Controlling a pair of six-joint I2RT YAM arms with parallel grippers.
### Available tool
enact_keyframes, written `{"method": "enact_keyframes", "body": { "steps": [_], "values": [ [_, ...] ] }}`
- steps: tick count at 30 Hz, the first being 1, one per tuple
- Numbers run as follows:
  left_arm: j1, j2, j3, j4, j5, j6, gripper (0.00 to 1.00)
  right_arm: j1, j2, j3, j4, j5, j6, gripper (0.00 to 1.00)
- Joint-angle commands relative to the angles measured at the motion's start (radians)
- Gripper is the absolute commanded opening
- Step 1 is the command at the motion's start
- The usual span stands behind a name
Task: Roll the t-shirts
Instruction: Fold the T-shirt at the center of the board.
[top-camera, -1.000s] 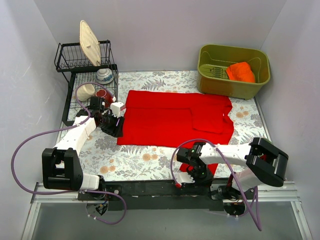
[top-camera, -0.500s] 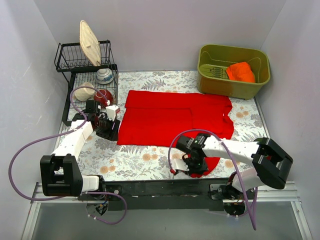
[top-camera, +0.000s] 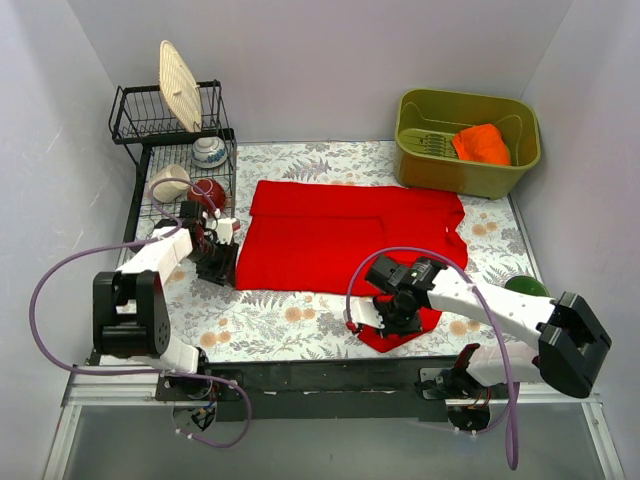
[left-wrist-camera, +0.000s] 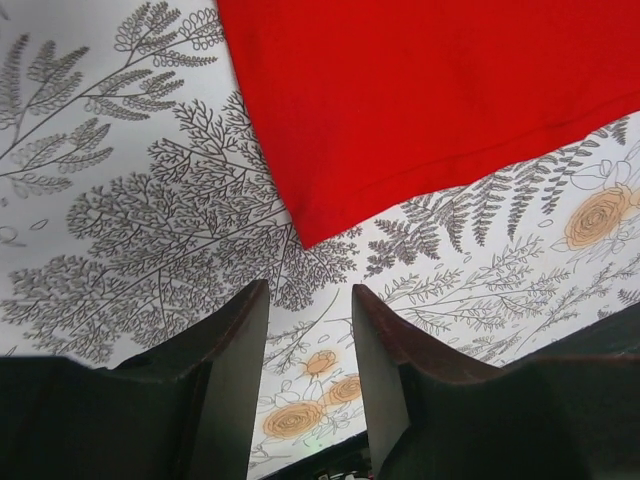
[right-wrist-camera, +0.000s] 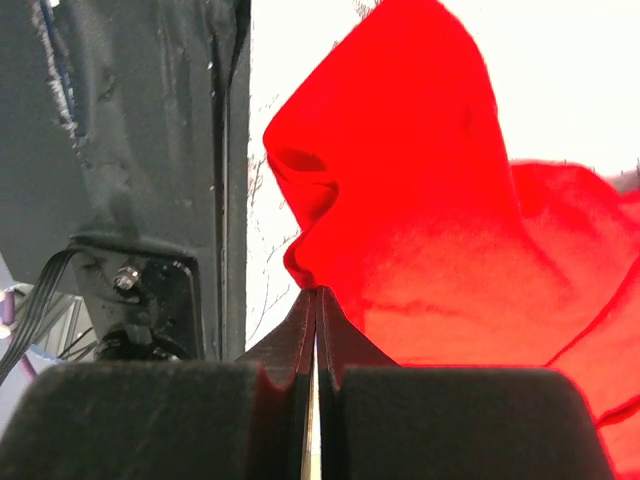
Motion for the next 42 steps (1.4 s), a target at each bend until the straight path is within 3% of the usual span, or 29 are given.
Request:
{"method": "enact_keyframes", "body": {
  "steps": [1,8,18,20,23,27,39,42],
  "values": [
    [0.003,0.040,0.027,0.006,0.046,-0.006,0.37,-0.021,-0.087,0.004,-0.068,-0.015,0.018,0.01],
    [0.000,0.097,0.030,0.067,0.034,-0.057,0.36,-0.038,-0.184,-0.030,-0.112,0.002,0.040,0.01],
    [-0.040,0.163,0.004,0.138,0.016,-0.081,0.38,-0.119,-0.172,-0.012,-0.092,0.012,0.043,0.01],
    [-0.053,0.174,0.001,0.152,0.011,-0.089,0.35,-0.129,-0.173,-0.015,-0.094,0.017,0.042,0.01],
    [-0.070,0.186,0.001,0.138,0.010,-0.081,0.23,-0.142,-0.178,-0.012,-0.097,0.026,0.043,0.01],
    [-0.072,0.163,-0.007,0.120,-0.023,-0.071,0.01,-0.185,-0.179,0.002,-0.100,0.037,0.046,0.01],
    [-0.070,0.102,0.231,-0.071,-0.027,-0.028,0.00,-0.259,-0.347,0.111,-0.218,0.144,0.135,0.01],
    [-0.070,0.128,0.286,-0.098,-0.012,-0.020,0.00,-0.334,-0.368,0.139,-0.221,0.155,0.135,0.01]
  ]
}}
